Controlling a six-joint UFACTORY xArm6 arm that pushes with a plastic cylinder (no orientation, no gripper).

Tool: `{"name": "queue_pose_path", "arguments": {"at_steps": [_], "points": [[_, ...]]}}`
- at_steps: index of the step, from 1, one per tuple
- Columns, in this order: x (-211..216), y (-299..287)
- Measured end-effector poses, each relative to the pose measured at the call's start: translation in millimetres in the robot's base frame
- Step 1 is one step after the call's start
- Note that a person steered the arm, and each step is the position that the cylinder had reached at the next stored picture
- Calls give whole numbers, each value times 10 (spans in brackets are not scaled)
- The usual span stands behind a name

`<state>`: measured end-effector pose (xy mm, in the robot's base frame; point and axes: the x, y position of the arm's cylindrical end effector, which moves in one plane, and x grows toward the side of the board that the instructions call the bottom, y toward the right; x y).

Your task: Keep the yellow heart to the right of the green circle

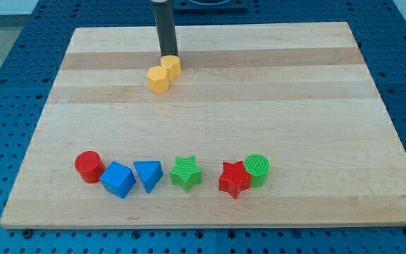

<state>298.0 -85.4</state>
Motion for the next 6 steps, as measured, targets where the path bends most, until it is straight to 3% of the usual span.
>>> {"name": "queue_pose_path", "arguments": {"at_steps": [4, 6], "points": [[551, 26], [747, 505]]}}
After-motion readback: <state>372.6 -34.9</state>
